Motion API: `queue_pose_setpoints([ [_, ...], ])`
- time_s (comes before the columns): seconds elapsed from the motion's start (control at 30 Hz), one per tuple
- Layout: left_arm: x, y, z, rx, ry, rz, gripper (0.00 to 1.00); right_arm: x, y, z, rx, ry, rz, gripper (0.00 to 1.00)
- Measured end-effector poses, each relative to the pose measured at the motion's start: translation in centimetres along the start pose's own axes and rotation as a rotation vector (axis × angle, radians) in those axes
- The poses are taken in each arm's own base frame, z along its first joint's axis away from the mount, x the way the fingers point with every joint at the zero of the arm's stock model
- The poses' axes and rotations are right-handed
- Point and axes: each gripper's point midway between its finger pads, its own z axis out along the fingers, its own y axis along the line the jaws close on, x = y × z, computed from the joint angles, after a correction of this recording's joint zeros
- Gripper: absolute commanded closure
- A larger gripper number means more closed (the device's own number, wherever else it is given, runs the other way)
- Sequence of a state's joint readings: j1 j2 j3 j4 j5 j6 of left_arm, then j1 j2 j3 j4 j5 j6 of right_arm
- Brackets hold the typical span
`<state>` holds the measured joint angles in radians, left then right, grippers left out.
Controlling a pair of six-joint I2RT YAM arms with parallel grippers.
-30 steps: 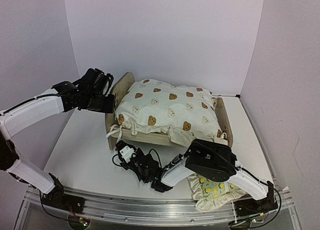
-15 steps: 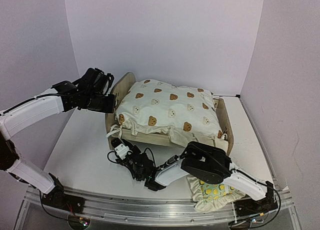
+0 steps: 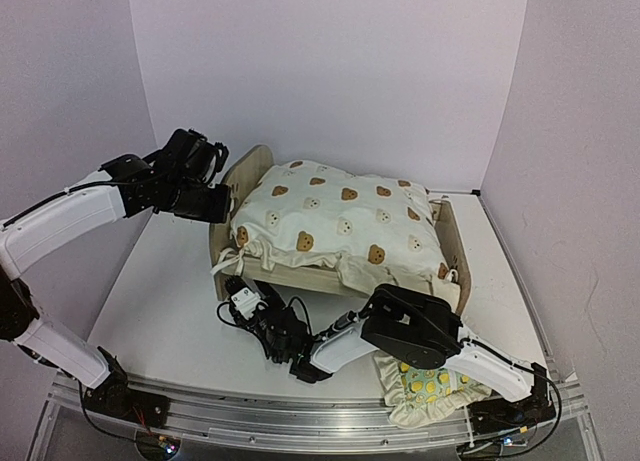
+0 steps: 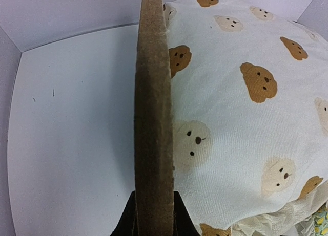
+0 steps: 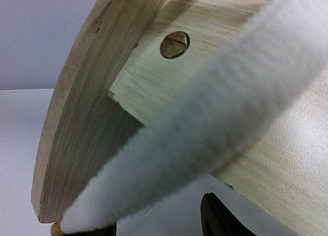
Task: Set up the pet bed
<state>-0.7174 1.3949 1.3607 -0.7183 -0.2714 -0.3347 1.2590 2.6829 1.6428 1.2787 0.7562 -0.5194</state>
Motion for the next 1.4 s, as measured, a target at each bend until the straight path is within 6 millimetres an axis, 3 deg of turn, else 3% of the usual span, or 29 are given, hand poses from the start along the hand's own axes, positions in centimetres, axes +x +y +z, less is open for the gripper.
queue_pose_setpoints([
  [0.3,0.0,-0.2,-0.2,0.011,0.008,0.008,1.00,1.1,-0.3,0.8,-0.028,-0.004,0.008,0.58],
  [0.63,0.0,-0.2,-0.2,0.012,0.009,0.018,1.00,1.1,-0.3,1.6,-0.086,-0.034,0.046,0.60],
  [1.2,-0.4,-0.3,-0.5,0.015,0.003,0.022,1.00,0.6,0.7,1.7,-0.183,-0.070,0.116,0.96],
  [1.4,-0.3,-0.2,-0.5,0.014,0.006,0.021,1.00,0.6,0.8,1.7,-0.189,-0.070,0.122,1.00],
])
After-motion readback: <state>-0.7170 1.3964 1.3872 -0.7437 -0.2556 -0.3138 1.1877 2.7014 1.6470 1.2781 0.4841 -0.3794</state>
